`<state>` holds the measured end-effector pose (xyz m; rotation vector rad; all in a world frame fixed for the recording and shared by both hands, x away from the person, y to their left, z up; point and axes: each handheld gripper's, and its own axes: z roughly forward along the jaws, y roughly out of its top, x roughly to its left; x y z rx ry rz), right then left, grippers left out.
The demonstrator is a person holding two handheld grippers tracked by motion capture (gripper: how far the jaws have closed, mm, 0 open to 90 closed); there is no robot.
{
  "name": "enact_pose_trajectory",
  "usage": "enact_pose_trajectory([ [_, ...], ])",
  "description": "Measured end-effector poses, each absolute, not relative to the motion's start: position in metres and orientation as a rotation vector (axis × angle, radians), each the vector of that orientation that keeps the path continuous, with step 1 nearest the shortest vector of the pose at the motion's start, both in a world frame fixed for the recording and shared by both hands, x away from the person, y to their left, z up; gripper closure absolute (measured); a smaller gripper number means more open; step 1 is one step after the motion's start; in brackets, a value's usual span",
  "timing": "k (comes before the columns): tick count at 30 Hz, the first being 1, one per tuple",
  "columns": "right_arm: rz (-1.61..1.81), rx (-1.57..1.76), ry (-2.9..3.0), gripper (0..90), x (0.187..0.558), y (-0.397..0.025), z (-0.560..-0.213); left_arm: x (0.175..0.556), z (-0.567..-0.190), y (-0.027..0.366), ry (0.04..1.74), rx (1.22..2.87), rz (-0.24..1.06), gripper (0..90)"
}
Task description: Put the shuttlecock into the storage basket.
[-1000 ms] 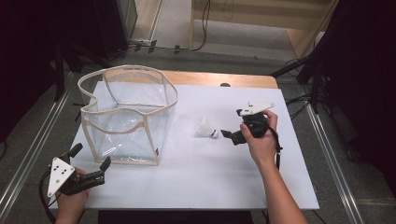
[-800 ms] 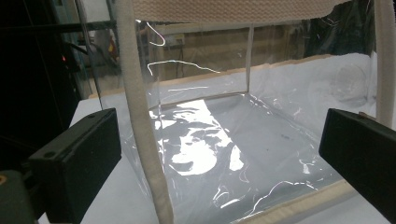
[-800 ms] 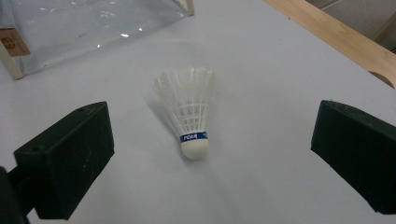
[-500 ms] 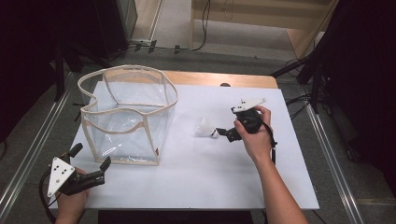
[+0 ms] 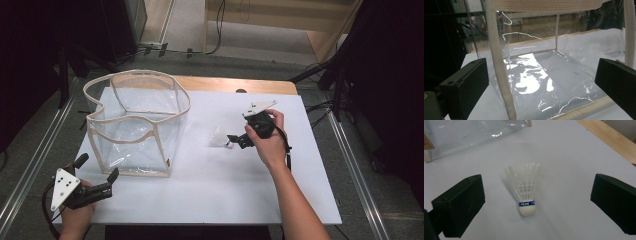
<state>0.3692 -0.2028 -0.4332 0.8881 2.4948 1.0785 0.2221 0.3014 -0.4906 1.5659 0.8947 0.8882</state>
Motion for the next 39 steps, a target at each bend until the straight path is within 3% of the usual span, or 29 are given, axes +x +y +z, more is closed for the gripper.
enact_pose_trajectory([
  [20, 1.030, 0.878, 2.596, 0.0, 0.384, -0.193, -0.437, 0.222, -0.491, 0.301, 0.896, 1.568, 0.889, 0.0],
  [24, 1.011, 0.875, 2.602, 8.9, 0.386, -0.192, -0.437, 0.222, -0.491, 0.301, 0.895, 1.567, 0.889, 0.0],
  [39, 0.895, 0.830, 2.707, 9.1, 0.397, -0.178, -0.448, 0.222, -0.491, 0.301, 0.895, 1.566, 0.887, 0.0],
])
